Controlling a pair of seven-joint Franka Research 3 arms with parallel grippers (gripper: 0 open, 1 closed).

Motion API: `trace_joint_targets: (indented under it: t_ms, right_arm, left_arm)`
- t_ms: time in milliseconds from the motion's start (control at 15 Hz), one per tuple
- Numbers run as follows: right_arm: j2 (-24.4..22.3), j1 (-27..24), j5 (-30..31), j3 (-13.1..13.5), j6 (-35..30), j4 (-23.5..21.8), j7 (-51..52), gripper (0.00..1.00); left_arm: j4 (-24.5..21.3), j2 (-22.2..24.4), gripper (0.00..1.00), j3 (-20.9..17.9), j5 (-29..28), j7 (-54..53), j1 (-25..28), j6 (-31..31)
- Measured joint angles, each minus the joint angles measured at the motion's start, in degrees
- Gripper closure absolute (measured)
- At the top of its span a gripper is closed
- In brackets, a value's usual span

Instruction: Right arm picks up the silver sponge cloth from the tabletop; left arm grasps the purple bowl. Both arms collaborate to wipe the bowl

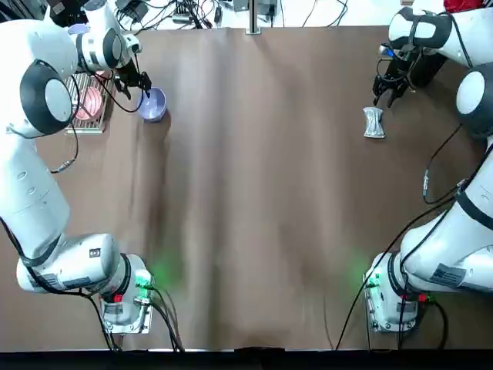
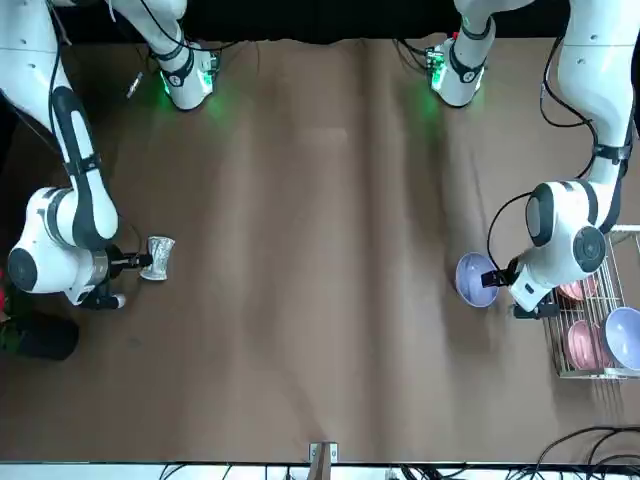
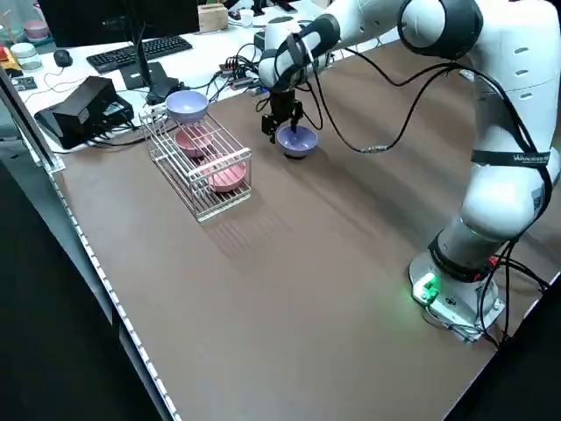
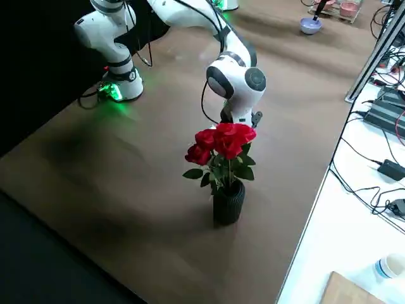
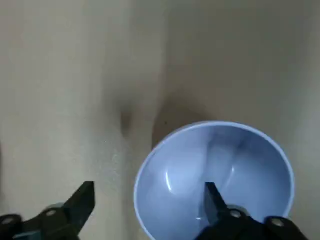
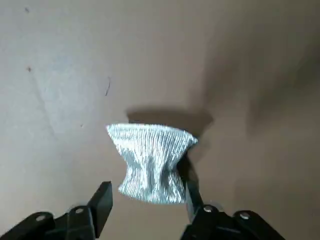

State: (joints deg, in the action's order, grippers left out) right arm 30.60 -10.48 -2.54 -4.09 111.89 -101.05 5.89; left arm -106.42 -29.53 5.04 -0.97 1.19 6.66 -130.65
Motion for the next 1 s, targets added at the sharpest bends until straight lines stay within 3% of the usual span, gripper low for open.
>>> trace_joint_targets:
  t_ms: [67, 133, 200, 400, 533, 667, 1000]
  right_arm:
    - [1.1, 0.0, 0.1, 0.0, 0.9, 0.0, 0.0, 0.35]
    - [1.6, 0.0, 0.1, 0.0, 1.0, 0.0, 0.0, 0.37]
    - [2.1, 0.0, 0.2, 0.0, 1.0, 0.0, 0.1, 0.38]
    - [3.7, 0.5, 0.2, 0.0, 0.6, 0.0, 0.1, 0.41]
    - [4.2, 0.8, 0.3, 0.0, -0.4, 0.0, 0.1, 0.54]
    - [4.4, 1.0, 0.3, 0.0, -0.7, 0.0, 0.1, 0.55]
    - [5.3, 1.1, 0.8, 0.2, -0.9, 0.0, 0.1, 0.58]
  left_arm:
    - [0.0, -0.6, 0.12, -0.1, 0.0, 0.0, 0.3, 0.0]
    - [-0.2, -0.8, 0.12, -0.1, 0.0, 0.0, 0.4, 0.0]
    - [-0.3, -0.9, 0.19, -0.1, -0.1, 0.0, 0.5, 0.0]
    - [-0.5, -1.0, 0.47, -0.1, -0.2, 0.0, 0.9, 0.0]
    - [-0.5, -1.0, 0.66, -0.1, -0.3, 0.0, 1.0, 0.0]
    - [-0.5, -1.0, 0.84, -0.1, -0.3, 0.0, 1.0, 0.0]
    - [-0.6, -0.6, 0.95, 0.1, -0.3, 0.0, 0.9, 0.1]
